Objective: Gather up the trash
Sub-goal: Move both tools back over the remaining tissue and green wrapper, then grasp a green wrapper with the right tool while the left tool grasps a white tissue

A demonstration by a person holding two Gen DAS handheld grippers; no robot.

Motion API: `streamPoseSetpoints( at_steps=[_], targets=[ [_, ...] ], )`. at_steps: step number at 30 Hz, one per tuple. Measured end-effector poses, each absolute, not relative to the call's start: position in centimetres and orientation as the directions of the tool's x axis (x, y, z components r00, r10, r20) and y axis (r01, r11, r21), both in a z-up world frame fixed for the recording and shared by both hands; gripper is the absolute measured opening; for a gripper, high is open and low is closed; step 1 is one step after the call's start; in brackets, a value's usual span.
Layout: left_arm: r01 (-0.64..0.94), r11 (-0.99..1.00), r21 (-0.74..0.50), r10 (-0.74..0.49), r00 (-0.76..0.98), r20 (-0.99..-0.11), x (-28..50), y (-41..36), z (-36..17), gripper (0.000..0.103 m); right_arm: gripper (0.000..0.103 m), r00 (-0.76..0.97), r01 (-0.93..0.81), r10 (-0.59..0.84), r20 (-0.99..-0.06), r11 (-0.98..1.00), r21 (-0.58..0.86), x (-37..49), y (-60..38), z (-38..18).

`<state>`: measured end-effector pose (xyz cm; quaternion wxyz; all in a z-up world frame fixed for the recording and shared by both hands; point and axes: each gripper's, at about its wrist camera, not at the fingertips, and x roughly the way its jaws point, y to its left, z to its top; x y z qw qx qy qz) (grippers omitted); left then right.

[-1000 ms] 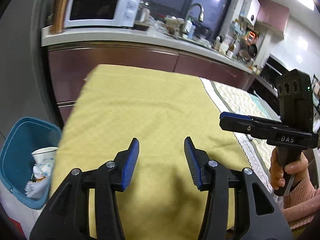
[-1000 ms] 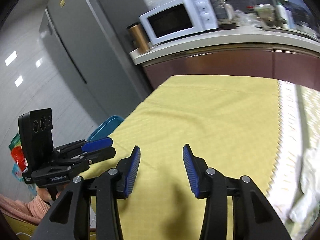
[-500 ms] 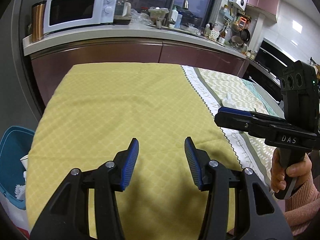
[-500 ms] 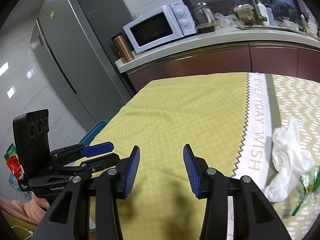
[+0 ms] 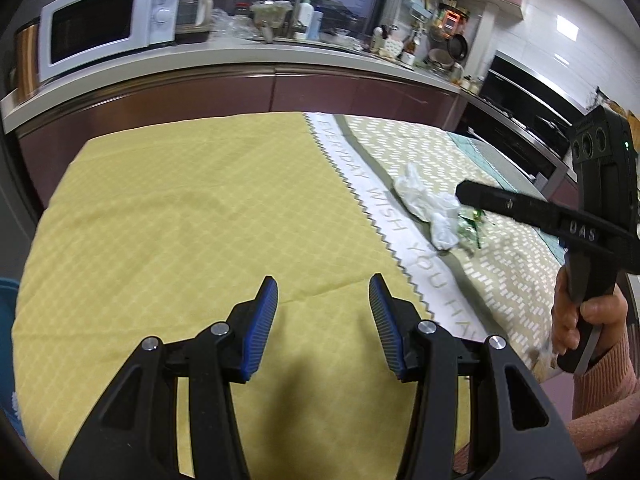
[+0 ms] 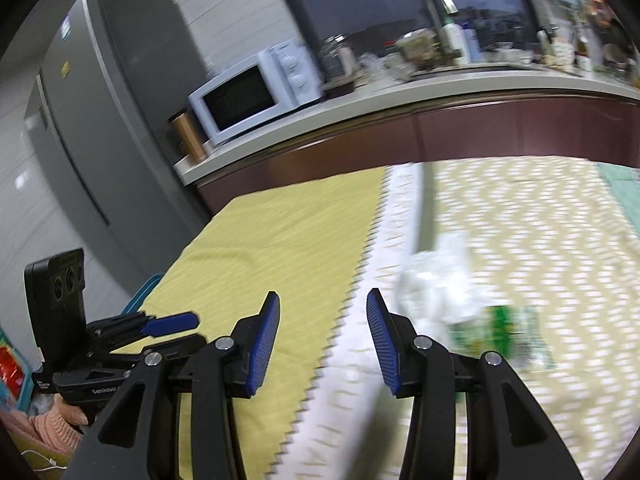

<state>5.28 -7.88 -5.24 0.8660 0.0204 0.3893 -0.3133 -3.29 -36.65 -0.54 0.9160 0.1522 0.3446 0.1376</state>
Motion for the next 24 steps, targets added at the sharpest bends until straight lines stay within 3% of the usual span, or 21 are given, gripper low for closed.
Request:
streamPoseSetpoints(
  at_steps=[10, 13, 16, 24],
  targets=[
    [0.668, 0.711, -0.220, -0.590, 0.398, -0.703, 5.6, -13.6, -5.2, 0.047, 0.043, 0.749, 0.035, 0.232, -0.621, 0.922, 0.387, -4.5, -43.6, -1.7],
    [0.698, 0.683, -0.217, -0.601, 0.368, -0.710, 5.9, -15.7, -5.3, 0.047, 0.043, 0.739, 0.058, 0.234, -0.632, 0.912, 0.405, -4.5, -44.7, -2.5],
    [0.725, 0.651, -0.226, -0.615, 0.329, -0.716, 6.1, -17.8, -5.5, 0.050, 0.051, 0.734, 0.072, 0.230, -0.639, 0.909, 0.410, -4.5, -45.4, -3.1],
    [0.753, 0.607, -0.253, -0.610, 0.238, -0.756, 7.4, -22.9, -7.4, 0.052, 0.051, 0.712, 0.084, 0.273, -0.647, 0.882, 0.464, -4.4, -46.3, -4.6]
  ],
)
